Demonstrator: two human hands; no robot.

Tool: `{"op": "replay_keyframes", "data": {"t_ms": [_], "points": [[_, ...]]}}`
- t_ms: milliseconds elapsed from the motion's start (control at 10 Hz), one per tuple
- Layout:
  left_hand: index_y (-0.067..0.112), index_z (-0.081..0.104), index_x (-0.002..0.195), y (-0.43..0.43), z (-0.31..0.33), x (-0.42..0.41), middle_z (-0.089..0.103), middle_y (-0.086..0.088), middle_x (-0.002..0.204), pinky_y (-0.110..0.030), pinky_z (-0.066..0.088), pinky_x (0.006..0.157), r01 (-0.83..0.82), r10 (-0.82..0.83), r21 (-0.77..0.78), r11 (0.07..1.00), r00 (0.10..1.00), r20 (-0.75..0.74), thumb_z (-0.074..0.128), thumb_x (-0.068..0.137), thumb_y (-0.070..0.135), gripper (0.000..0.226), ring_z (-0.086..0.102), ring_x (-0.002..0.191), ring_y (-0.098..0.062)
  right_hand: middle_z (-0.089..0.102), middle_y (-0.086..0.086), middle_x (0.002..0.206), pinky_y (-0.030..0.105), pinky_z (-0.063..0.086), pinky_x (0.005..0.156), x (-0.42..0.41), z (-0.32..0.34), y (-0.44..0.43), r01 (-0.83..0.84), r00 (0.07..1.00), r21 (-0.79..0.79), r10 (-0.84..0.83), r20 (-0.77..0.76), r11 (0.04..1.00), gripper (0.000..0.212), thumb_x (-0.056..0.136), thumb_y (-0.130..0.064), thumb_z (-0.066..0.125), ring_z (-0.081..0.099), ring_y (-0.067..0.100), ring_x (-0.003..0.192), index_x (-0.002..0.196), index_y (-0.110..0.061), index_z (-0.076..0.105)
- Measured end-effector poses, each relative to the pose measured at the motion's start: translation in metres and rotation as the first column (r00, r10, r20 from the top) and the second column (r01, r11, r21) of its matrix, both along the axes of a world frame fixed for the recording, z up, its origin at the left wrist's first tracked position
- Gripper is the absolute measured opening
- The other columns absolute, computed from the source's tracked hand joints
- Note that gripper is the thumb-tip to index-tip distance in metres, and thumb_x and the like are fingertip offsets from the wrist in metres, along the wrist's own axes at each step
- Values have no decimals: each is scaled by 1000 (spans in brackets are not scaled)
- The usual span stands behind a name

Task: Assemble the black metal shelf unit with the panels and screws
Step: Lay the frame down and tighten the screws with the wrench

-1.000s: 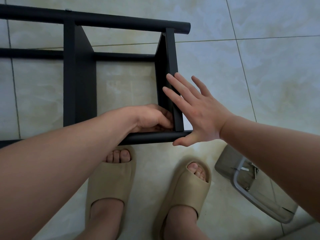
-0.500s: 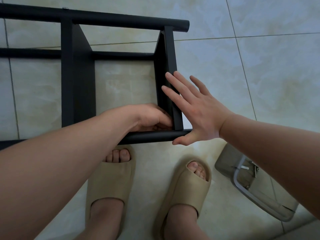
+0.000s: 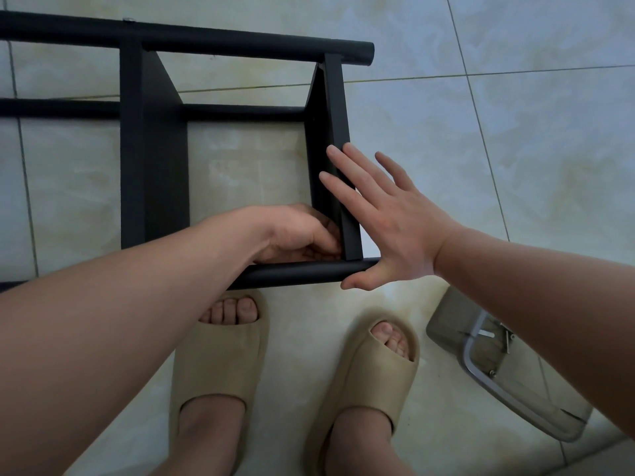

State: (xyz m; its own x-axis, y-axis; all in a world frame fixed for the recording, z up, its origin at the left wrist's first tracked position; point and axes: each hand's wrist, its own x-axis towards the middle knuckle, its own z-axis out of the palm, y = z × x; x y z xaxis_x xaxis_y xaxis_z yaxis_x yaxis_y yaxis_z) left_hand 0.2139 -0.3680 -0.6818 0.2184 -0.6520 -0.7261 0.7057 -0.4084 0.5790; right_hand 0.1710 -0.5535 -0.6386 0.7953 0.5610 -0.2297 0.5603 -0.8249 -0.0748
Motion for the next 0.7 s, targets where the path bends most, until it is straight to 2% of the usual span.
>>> {"op": "replay_keyframes", "data": {"t_ms": [100, 200, 400, 500, 700], "points": [[6, 67, 80, 0, 0, -2, 68, -11, 73, -30, 56, 71, -4, 4, -1, 1000, 1000, -6, 54, 88, -9, 21, 68, 67, -21, 3, 20, 168, 58, 10, 124, 0, 0, 0, -1, 1000, -2, 1, 1, 1000, 131, 69, -95, 42, 2, 35, 156, 161, -5, 17], [6, 69, 84, 0, 1, -5, 71, -13, 82, -34, 53, 78, 20, -20, -2, 1000, 1000, 9, 58, 91, 0, 15, 68, 76, -24, 2, 19, 168, 58, 9, 124, 0, 0, 0, -2, 1000, -10, 2, -4, 1000, 131, 68, -95, 42, 1, 35, 156, 161, -6, 15], [4, 64, 85, -1, 3, -5, 62, -9, 69, -29, 48, 63, 38, -43, 46, 998, 993, 109, 59, 87, -5, 10, 60, 64, -22, 1, 19, 168, 58, 9, 124, 1, 0, 0, -2, 1000, -18, 2, -11, 1000, 132, 68, -96, 40, -1, 35, 156, 161, -6, 14], [3, 62, 85, -2, 1, -5, 62, -8, 67, -26, 50, 61, 21, -22, 16, 1000, 996, 87, 58, 87, -8, 13, 62, 60, -18, 1, 19, 168, 58, 9, 124, 0, 0, 0, -4, 1000, -19, 4, -5, 1000, 132, 69, -96, 40, 0, 35, 156, 161, -6, 14], [1, 59, 94, -1, -1, -5, 61, -14, 77, -31, 53, 71, -15, 15, -1, 1000, 998, 62, 55, 89, -12, 14, 63, 70, -23, 2, 19, 168, 58, 9, 124, 0, 0, 0, -3, 1000, -11, 3, -10, 1000, 131, 69, -96, 39, 0, 35, 156, 161, -5, 15]]}}
